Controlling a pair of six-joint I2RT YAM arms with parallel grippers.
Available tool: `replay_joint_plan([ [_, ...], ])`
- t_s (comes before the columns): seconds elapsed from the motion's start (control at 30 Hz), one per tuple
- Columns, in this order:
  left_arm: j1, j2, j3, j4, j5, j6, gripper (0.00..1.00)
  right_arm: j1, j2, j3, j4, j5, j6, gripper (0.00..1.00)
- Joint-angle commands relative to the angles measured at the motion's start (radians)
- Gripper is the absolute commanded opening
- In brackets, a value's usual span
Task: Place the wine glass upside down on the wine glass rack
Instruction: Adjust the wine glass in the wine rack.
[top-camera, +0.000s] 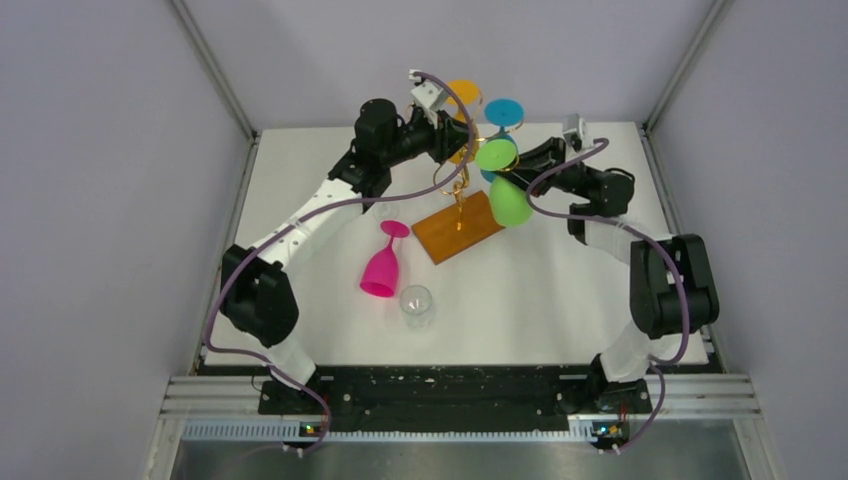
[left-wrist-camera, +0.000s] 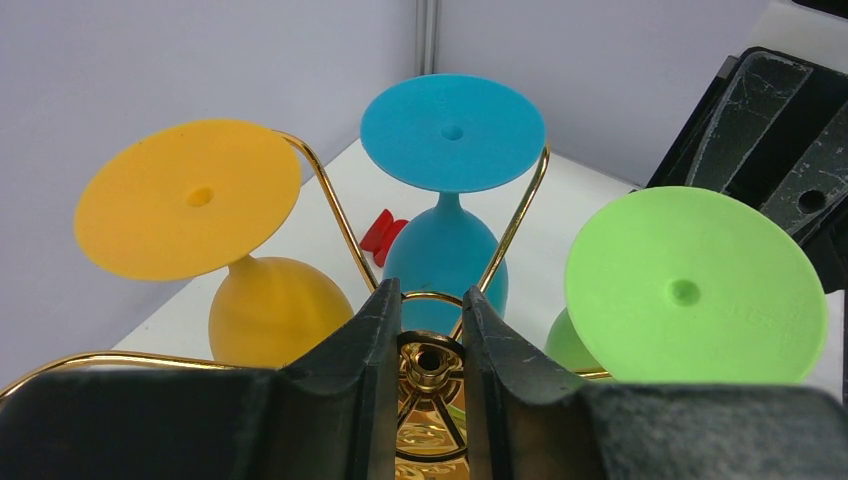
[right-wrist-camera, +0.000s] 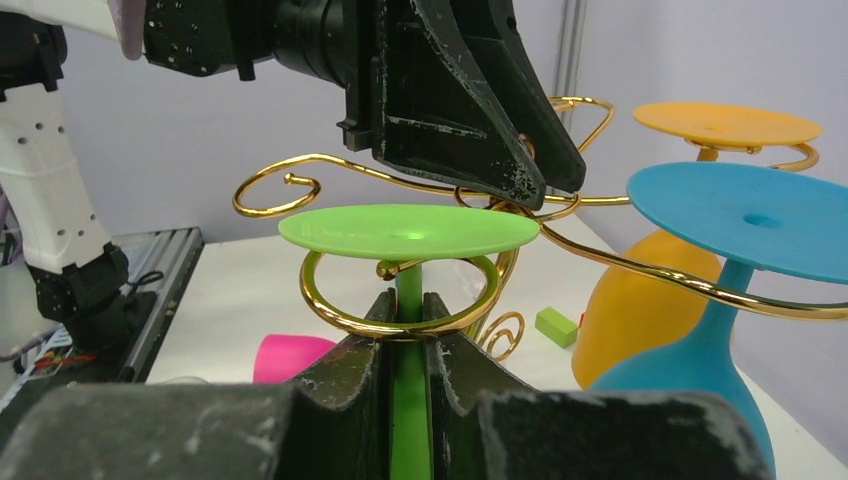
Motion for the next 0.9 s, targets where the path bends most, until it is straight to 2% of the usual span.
replay_joint_plan([
  [0.0,0.005,0.020,0.006,0.035,-0.030,-0.014,0.00,0.001,-0.063,-0.034,0.176,0.002,-0.005,0.00],
  [0.3,0.004,0.016,0.003,0.032,-0.027,-0.013,0.00,-0.004,-0.149,-0.156,0.175,0.161,-0.117,0.00],
  [0.5,0.005,0.013,0.002,0.032,-0.026,-0.011,0.00,-0.010,-0.190,-0.242,0.157,0.343,-0.203,0.00],
  [0.7,0.005,0.012,0.002,0.030,-0.023,-0.009,0.00,-0.011,-0.184,-0.187,-0.014,0.400,-0.259,0.00],
  [0.87,0.004,0.015,0.003,0.029,-0.021,-0.010,0.00,-0.001,-0.132,-0.094,-0.097,0.322,-0.256,0.00],
])
